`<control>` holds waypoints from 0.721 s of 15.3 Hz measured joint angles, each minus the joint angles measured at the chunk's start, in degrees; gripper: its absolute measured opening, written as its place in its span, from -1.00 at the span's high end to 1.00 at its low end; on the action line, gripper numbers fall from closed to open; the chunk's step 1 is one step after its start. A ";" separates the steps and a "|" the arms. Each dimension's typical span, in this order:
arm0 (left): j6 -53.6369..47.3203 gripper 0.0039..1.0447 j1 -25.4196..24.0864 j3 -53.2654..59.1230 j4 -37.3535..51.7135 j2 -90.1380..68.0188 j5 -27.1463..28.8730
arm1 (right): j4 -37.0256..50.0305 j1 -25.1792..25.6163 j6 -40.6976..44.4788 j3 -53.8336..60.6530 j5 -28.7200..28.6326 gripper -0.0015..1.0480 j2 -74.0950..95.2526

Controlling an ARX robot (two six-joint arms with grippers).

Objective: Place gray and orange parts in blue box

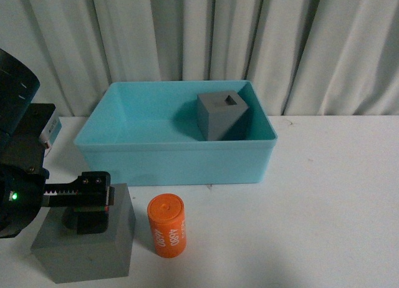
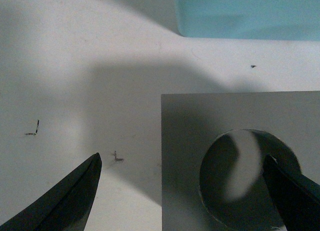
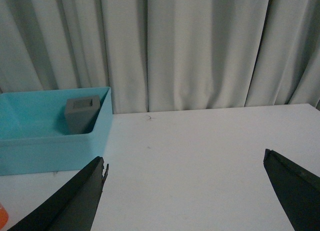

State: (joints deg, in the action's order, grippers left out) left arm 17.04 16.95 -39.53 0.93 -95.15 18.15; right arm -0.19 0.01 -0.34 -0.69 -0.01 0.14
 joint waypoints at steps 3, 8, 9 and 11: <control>-1.18 -0.88 -0.68 0.42 1.57 -1.64 -0.44 | -0.02 0.00 0.00 0.00 0.00 -0.87 0.00; -0.50 -0.12 -1.14 0.96 3.19 -2.43 -2.73 | 0.00 0.00 0.00 0.00 0.00 -0.87 0.00; -0.48 0.05 -0.87 1.05 3.15 -2.38 -2.75 | 0.00 0.00 0.00 0.00 0.00 -0.87 0.00; -0.22 0.42 -0.50 1.36 2.05 -1.68 -2.16 | 0.00 0.00 0.00 0.00 0.00 -0.87 0.00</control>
State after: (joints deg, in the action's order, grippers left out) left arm 16.82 16.45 -38.17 2.98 -96.84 15.99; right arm -0.19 0.01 -0.34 -0.69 -0.01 0.14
